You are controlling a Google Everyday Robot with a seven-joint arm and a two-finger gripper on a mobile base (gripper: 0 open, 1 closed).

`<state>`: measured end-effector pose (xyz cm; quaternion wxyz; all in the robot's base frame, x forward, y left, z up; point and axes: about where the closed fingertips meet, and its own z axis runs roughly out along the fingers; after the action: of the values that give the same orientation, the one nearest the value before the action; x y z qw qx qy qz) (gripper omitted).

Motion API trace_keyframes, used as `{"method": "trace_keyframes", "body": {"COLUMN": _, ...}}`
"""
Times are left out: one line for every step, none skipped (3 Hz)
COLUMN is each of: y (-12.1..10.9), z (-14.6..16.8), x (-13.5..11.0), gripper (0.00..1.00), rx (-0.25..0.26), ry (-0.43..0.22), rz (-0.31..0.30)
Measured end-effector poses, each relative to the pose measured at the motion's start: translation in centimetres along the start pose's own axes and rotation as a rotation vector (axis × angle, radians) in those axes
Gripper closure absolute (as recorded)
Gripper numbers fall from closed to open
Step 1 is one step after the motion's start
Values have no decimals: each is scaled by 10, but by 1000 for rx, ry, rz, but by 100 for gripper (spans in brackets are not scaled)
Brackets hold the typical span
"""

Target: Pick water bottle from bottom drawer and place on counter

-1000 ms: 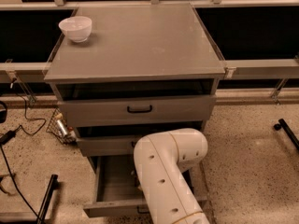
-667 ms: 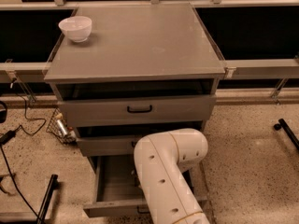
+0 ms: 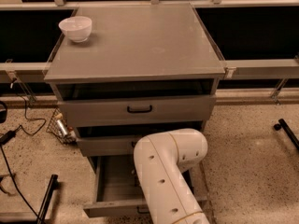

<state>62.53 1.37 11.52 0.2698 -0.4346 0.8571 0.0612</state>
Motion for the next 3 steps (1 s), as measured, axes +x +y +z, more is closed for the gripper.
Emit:
{"method": "trace_keyframes", "body": {"y": 0, "z": 0, "x": 0, "gripper": 100, "rx": 0, "ry": 0, "rz": 0}}
{"method": "trace_keyframes", "body": {"y": 0, "z": 0, "x": 0, "gripper": 75, "rx": 0, "ry": 0, "rz": 0}}
{"method": "trace_keyframes", "body": {"y": 0, "z": 0, "x": 0, "gripper": 52, "rx": 0, "ry": 0, "rz": 0}}
